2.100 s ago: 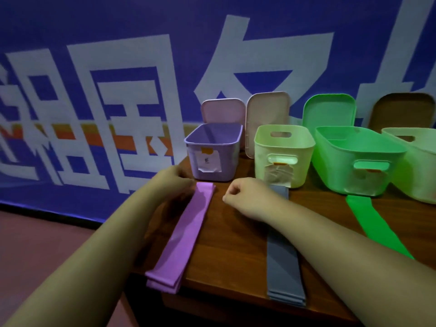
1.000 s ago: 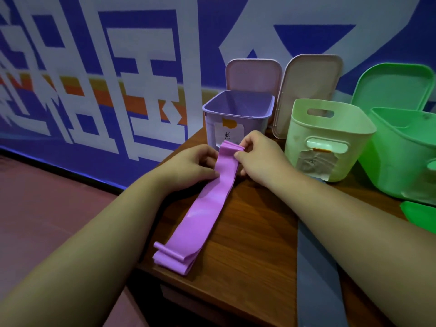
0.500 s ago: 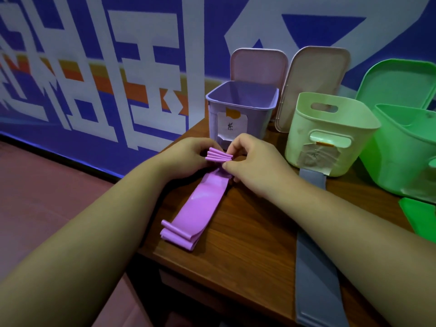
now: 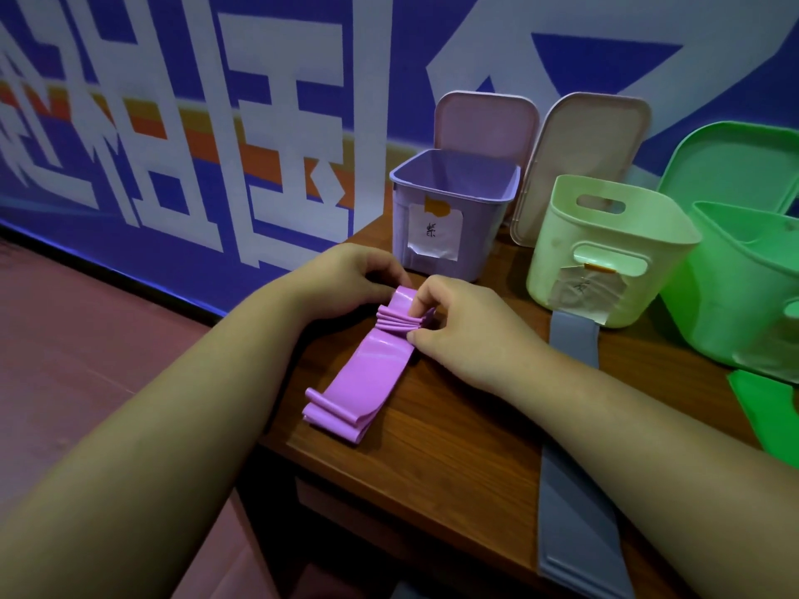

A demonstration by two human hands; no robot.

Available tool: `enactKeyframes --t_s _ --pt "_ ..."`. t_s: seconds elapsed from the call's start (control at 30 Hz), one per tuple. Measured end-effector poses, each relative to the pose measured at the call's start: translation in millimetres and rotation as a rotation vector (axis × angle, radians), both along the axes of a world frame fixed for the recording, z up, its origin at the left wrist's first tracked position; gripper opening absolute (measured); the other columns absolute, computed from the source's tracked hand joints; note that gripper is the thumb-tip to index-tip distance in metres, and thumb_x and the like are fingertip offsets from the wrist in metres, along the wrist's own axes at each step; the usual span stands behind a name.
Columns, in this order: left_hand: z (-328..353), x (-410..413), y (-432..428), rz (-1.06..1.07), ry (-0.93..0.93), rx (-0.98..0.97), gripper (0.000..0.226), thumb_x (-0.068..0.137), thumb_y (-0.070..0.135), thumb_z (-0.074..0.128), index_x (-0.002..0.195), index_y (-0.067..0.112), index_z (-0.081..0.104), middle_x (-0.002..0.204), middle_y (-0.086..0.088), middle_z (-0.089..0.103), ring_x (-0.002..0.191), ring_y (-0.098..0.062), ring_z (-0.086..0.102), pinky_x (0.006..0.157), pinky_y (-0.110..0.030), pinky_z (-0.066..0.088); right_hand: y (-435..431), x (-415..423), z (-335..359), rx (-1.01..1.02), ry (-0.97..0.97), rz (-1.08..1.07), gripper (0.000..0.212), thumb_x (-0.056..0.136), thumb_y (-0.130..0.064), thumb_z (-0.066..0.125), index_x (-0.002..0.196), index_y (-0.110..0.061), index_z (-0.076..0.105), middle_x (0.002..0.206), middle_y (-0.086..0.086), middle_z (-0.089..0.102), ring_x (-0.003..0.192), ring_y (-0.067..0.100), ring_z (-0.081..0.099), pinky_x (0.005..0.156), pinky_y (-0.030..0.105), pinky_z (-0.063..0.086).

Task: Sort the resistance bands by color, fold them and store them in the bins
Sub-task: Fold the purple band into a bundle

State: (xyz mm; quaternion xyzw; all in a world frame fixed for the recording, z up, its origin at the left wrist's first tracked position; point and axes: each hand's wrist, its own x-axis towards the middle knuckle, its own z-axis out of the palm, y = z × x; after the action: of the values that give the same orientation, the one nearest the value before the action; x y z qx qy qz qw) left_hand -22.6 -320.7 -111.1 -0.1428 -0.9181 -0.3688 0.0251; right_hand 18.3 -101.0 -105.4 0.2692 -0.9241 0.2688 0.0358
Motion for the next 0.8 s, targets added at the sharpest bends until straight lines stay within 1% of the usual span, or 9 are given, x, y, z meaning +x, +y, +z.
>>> enactKeyframes --t_s 0.13,0.27,0.33,0.4,0.47,0.53,0.63,0.7,0.8 --pt "0.3 2.3 0.7 0.006 -0.005 -0.003 0.020 0.099 0.022 0.071 0.106 0.040 0.077 0.101 0.020 0.075 0.094 0.004 0.068 0.080 -0.020 0.050 1.8 -0.5 -0.2 0.037 0.039 0.035 0.017 0.092 -0.030 0.078 0.101 -0.033 0.063 0.102 -0.016 0.062 0.087 -0.001 0.057 0.068 0.020 0.039" --pt "5.0 5.8 -1.0 0.018 -0.099 0.074 0.032 0.104 0.018 0.054 0.111 0.040 0.077 0.107 0.011 0.073 0.099 -0.009 0.068 0.083 -0.027 0.051 5.3 -1.3 1.6 0.055 0.021 0.079 0.007 0.093 -0.035 0.076 0.096 -0.032 0.071 0.104 -0.015 0.062 0.089 0.001 0.060 0.077 0.023 0.047" --pt "6.8 6.2 -3.7 -0.014 -0.137 0.070 0.025 0.104 0.029 0.058 0.117 0.042 0.074 0.111 0.011 0.071 0.104 -0.010 0.067 0.088 -0.031 0.051 8.2 -1.6 4.7 0.023 -0.013 0.071 0.005 0.096 -0.034 0.072 0.097 -0.033 0.077 0.106 -0.016 0.067 0.094 0.001 0.063 0.086 0.027 0.053" --pt "6.6 7.5 -4.7 -0.073 -0.156 -0.009 0.026 0.100 0.040 0.068 0.127 0.043 0.068 0.116 0.015 0.068 0.108 -0.008 0.066 0.092 -0.032 0.052 11.8 -4.9 5.1 -0.032 -0.069 0.033 0.012 0.097 -0.030 0.070 0.097 -0.034 0.081 0.103 -0.017 0.072 0.093 0.000 0.065 0.087 0.028 0.054" --pt "6.3 7.9 -3.7 -0.081 -0.169 0.011 0.036 0.096 0.038 0.076 0.131 0.042 0.064 0.120 0.014 0.068 0.110 -0.008 0.066 0.095 -0.032 0.054 13.7 -9.9 3.8 -0.165 -0.106 -0.031 0.012 0.095 -0.027 0.072 0.095 -0.034 0.082 0.097 -0.015 0.073 0.087 0.003 0.067 0.082 0.029 0.054" --pt "5.7 7.8 -2.9 -0.081 -0.175 0.123 0.042 0.093 0.030 0.080 0.131 0.040 0.064 0.121 0.012 0.068 0.110 -0.009 0.068 0.094 -0.030 0.055 15.4 -17.9 1.6 -0.258 -0.076 -0.136 0.010 0.091 -0.031 0.077 0.101 -0.033 0.079 0.106 -0.011 0.071 0.090 0.007 0.067 0.082 0.031 0.052" --pt "3.3 7.8 -4.6 -0.096 -0.178 0.285 0.051 0.088 0.019 0.085 0.131 0.036 0.064 0.119 0.000 0.071 0.110 -0.021 0.071 0.097 -0.038 0.059 15.3 -24.1 2.6 -0.127 -0.214 -0.215 0.043 0.087 -0.052 0.081 0.122 -0.029 0.073 0.116 -0.005 0.070 0.097 0.011 0.068 0.088 0.034 0.056" --pt "3.0 9.0 -4.7 -0.102 -0.172 0.362 0.055 0.087 0.013 0.086 0.132 0.034 0.064 0.120 -0.007 0.070 0.112 -0.029 0.071 0.099 -0.043 0.060 12.9 -27.1 2.4 -0.108 -0.319 -0.185 0.036 0.088 -0.055 0.080 0.113 -0.029 0.077 0.101 -0.004 0.075 0.086 0.012 0.068 0.079 0.035 0.056" --pt "6.1 11.6 -2.1 -0.118 -0.182 0.450 0.057 0.087 0.006 0.083 0.135 0.029 0.062 0.121 -0.009 0.070 0.112 -0.031 0.072 0.097 -0.041 0.061 9.8 -31.6 4.7 -0.246 -0.388 -0.183 0.022 0.085 -0.044 0.086 0.089 -0.024 0.078 0.075 0.000 0.073 0.063 0.016 0.058 0.062 0.032 0.042"
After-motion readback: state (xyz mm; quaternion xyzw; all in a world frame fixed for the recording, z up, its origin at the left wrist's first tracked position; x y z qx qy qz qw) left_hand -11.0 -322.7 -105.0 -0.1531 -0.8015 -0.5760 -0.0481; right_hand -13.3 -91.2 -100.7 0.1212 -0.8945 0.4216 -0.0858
